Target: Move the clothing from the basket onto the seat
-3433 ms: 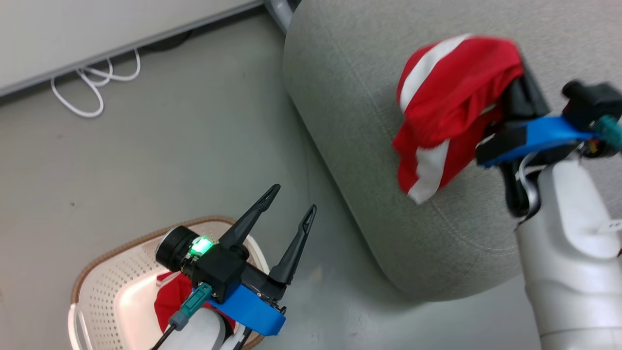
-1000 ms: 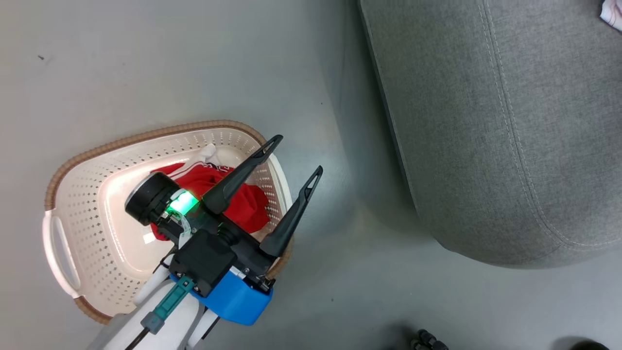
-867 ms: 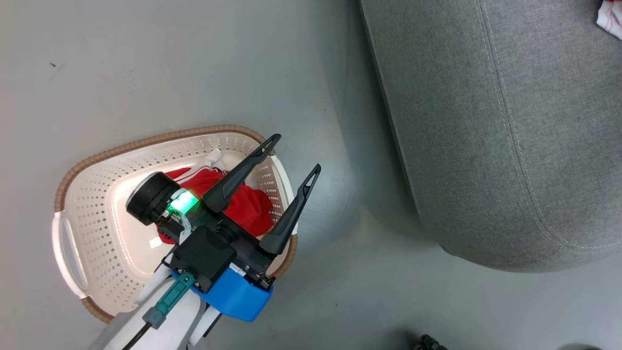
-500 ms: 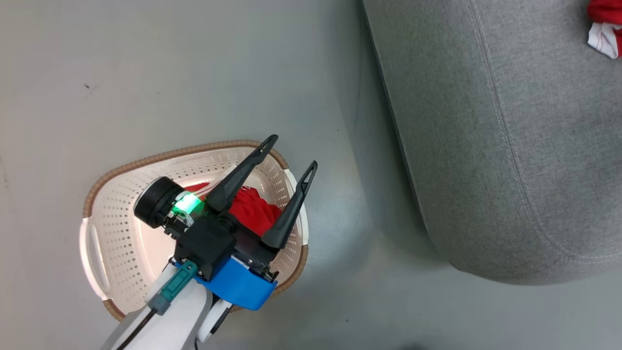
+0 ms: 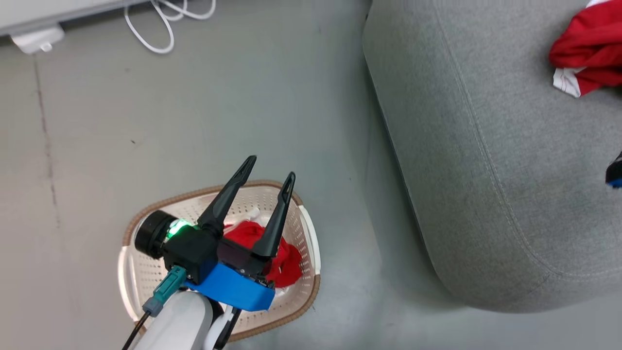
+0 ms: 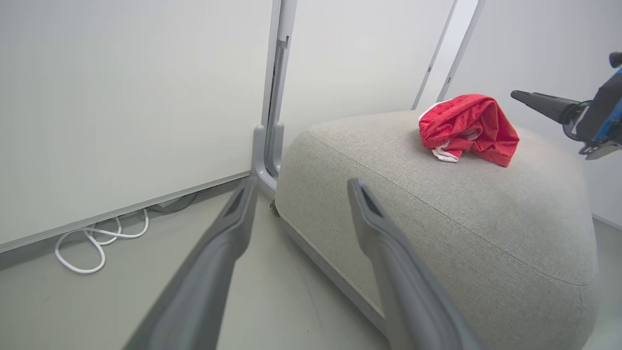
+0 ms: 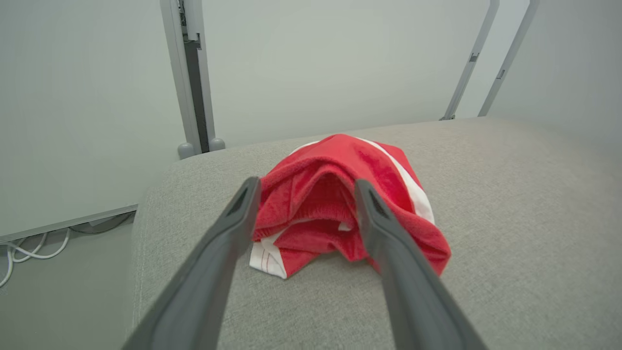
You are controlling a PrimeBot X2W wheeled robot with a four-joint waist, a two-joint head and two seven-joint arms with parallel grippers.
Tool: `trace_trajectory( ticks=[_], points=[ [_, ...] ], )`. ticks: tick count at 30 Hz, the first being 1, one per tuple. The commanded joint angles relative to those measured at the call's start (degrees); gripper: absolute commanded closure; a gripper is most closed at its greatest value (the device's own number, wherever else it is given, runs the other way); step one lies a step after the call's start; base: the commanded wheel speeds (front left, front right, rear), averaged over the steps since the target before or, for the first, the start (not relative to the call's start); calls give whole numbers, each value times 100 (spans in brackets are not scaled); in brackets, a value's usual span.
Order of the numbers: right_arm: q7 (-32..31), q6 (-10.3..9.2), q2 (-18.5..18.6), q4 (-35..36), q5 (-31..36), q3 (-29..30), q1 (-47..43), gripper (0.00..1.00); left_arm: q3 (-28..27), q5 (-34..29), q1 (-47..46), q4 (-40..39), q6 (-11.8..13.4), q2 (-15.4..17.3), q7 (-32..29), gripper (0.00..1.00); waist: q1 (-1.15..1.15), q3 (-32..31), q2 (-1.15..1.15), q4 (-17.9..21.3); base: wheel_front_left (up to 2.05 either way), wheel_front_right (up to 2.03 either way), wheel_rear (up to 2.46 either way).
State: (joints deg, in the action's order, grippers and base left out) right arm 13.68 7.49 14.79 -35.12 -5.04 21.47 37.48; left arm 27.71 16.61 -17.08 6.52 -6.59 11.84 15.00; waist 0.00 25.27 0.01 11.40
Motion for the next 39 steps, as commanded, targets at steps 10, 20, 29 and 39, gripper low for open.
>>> trace_trajectory(
  ticks=[10,20,29,39],
  points=[
    [-221,2,-529,1132,-51,-234,-1335,0,-653,-109,613,502,-64,-491,25,0,0,-1037,-1,-431,0,0,0],
    [-318,2,-929,2074,117,-452,-2296,0,-1228,-220,947,754,-80,-725,22,0,0,-1548,-1,-818,0,0,0],
    [-388,2,-1162,2398,143,-782,-2934,0,-1743,-305,1120,986,-91,-803,22,0,0,-1929,-1,-1214,0,0,0],
    [-430,2,-1191,2518,-24,-1167,-3470,0,-2036,-372,1312,1177,-87,-842,22,0,0,-2274,-1,-1584,0,0,0]
  ],
)
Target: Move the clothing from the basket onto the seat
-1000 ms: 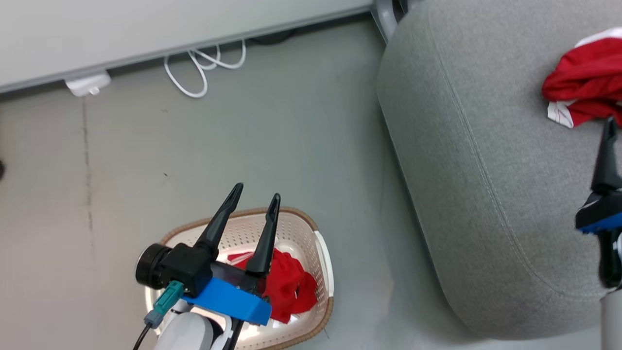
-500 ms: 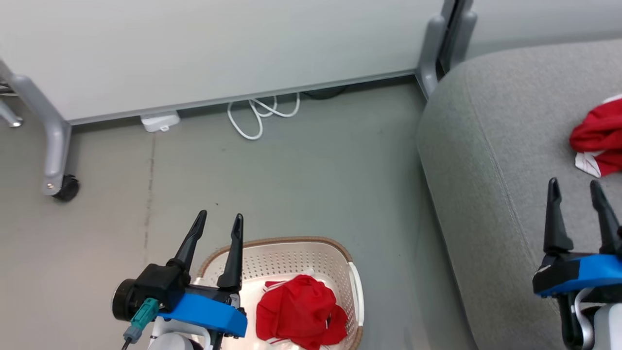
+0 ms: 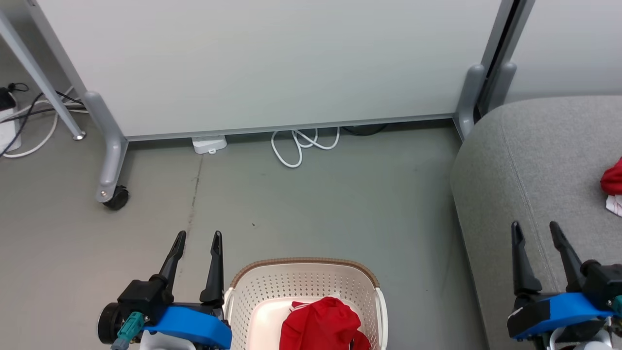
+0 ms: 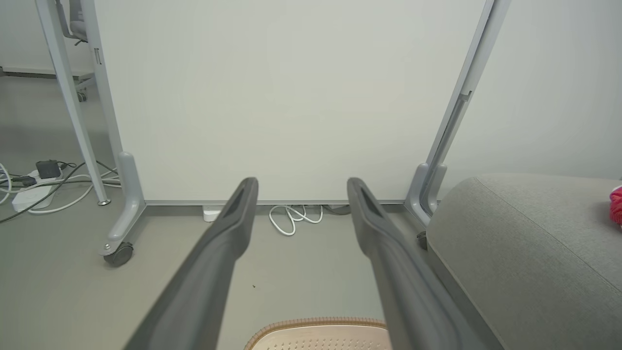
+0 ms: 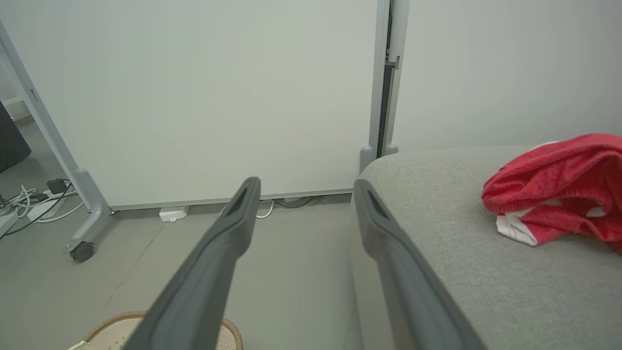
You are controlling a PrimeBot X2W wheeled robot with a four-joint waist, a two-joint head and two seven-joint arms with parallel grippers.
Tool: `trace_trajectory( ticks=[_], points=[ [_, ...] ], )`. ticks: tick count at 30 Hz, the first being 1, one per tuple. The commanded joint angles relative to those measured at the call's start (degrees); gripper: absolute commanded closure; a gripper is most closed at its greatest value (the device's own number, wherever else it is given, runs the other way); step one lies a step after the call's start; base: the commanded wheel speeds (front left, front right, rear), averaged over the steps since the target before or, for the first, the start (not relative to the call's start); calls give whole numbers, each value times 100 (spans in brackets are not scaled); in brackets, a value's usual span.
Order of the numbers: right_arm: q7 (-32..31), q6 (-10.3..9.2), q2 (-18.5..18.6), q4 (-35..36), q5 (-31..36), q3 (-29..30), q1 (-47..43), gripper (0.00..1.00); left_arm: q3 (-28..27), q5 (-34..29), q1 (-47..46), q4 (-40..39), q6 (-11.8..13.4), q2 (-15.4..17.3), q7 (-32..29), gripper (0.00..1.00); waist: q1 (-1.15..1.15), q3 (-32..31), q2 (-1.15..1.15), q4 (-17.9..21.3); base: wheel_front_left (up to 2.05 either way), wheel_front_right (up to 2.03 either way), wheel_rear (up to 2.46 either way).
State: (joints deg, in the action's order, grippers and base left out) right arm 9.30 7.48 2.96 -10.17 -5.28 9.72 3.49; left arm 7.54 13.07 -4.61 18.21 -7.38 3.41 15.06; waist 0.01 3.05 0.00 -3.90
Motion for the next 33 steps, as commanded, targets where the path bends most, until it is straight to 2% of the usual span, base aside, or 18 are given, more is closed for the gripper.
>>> trace_trajectory(
  ticks=[1,16,33],
  points=[
    [11,3,-8,26,-44,-23,-117,0,-8,-23,75,25,-8,9,16,0,-1,-78,0,-77,0,0,0],
    [-40,3,-8,159,-308,-423,-638,0,-89,33,186,215,-10,119,17,0,-1,-370,0,-269,0,0,0],
    [-106,3,-9,233,-273,-390,-721,0,-64,28,197,251,-10,116,17,0,-1,-316,0,-336,0,0,0]
  ],
)
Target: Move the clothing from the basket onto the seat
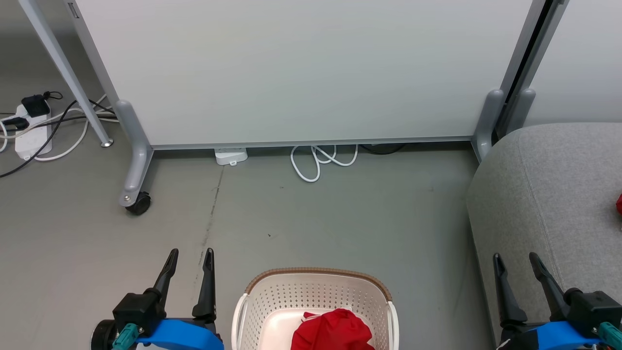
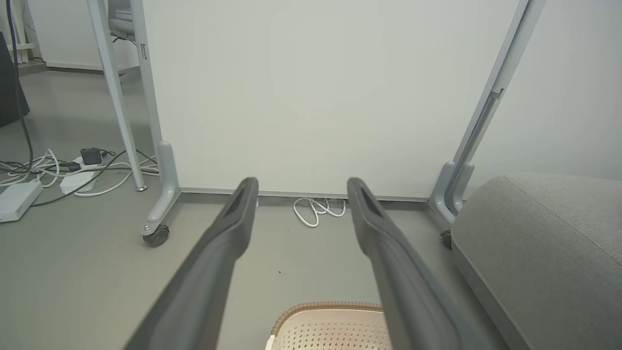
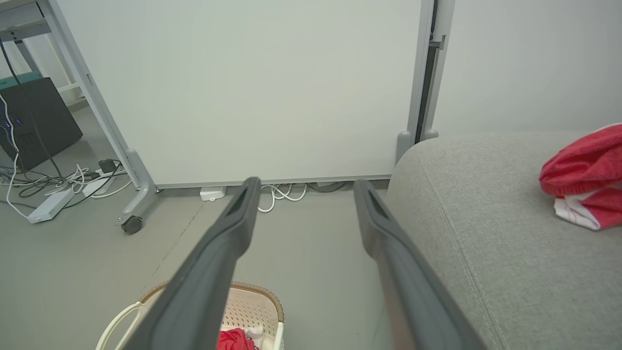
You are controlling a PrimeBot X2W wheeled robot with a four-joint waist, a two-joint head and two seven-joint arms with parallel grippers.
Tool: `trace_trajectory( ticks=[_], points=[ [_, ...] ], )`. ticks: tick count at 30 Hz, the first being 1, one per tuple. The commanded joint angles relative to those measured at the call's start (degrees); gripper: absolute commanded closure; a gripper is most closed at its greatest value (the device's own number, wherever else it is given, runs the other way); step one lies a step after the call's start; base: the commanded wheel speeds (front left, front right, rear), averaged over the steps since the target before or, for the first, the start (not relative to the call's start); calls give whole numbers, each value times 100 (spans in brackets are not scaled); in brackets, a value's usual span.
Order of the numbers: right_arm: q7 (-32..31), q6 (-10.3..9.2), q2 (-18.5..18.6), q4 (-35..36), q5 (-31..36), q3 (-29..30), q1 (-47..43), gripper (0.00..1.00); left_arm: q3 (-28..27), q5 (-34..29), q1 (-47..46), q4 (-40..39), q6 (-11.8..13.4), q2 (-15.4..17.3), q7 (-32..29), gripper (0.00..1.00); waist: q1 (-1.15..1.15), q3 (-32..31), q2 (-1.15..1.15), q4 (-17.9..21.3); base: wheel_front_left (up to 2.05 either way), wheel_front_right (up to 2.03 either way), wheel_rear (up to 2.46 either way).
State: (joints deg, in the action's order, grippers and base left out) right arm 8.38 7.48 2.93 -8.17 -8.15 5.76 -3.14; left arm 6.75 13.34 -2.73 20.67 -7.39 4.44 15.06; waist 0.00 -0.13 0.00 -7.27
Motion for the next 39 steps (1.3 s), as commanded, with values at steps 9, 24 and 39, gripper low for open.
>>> trace_trajectory(
  ticks=[9,24,39],
  points=[
    [-23,3,-6,50,62,2,-28,0,71,3,-26,23,-9,-11,17,0,0,48,0,18,0,0,0],
    [-3,3,-6,114,55,-263,271,0,256,74,-217,174,-10,-34,17,0,0,501,0,470,0,0,0],
    [95,3,-6,223,59,-724,923,0,713,118,-693,780,-10,-54,17,0,0,1447,0,1121,0,0,0]
  ],
)
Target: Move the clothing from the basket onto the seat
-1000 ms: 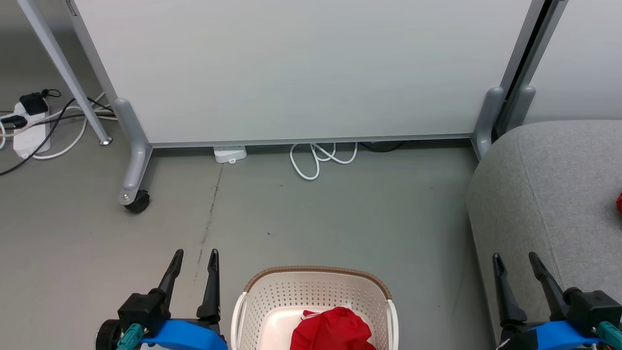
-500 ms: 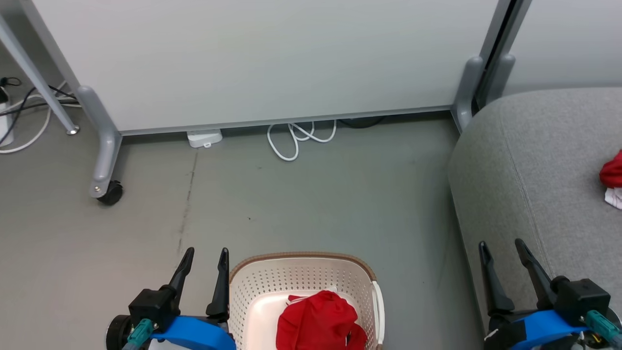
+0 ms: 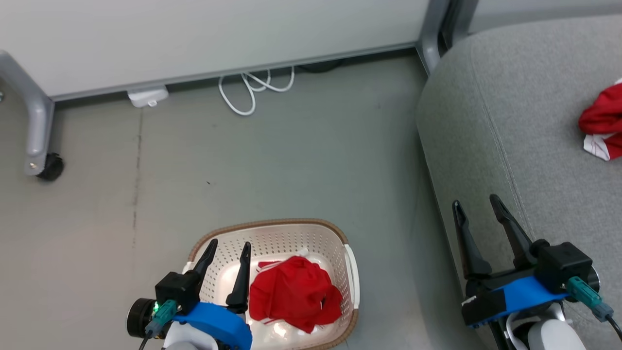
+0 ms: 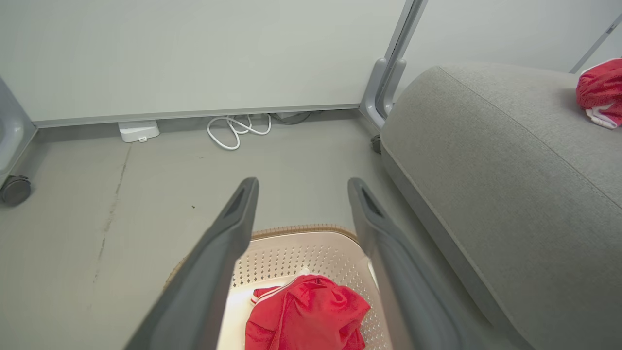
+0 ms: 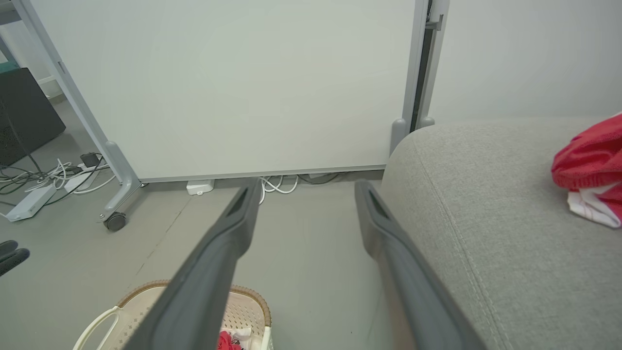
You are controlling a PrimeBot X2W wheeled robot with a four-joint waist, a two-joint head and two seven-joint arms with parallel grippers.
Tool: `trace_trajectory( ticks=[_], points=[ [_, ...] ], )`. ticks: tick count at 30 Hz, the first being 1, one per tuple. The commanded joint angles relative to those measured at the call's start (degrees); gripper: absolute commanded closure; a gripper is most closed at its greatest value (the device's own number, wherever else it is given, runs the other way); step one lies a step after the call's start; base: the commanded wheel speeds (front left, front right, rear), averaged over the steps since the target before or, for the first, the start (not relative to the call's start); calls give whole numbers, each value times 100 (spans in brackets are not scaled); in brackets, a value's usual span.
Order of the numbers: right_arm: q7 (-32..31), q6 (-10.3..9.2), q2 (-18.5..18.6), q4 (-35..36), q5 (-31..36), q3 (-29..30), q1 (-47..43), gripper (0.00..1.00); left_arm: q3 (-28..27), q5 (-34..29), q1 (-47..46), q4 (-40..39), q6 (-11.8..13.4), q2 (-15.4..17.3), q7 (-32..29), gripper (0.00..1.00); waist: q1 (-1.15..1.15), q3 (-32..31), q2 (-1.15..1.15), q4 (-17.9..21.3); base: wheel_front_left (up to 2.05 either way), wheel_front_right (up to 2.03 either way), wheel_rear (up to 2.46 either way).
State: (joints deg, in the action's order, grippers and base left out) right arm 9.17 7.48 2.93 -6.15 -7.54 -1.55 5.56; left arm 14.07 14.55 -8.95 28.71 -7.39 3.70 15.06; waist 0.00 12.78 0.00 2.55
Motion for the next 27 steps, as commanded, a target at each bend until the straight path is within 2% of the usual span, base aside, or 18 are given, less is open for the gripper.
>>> trace_trajectory(
  ticks=[1,11,27],
  points=[
    [30,3,-6,27,0,-26,103,0,24,-2,-123,43,-10,18,17,0,0,235,0,179,0,0,0],
    [159,3,-7,42,-37,-273,552,0,436,115,-679,880,-9,69,17,0,0,1014,0,547,0,0,0],
    [349,3,-7,238,-169,-463,948,0,1156,185,-1527,1903,-8,466,17,0,0,2203,0,1141,0,0,0]
  ],
)
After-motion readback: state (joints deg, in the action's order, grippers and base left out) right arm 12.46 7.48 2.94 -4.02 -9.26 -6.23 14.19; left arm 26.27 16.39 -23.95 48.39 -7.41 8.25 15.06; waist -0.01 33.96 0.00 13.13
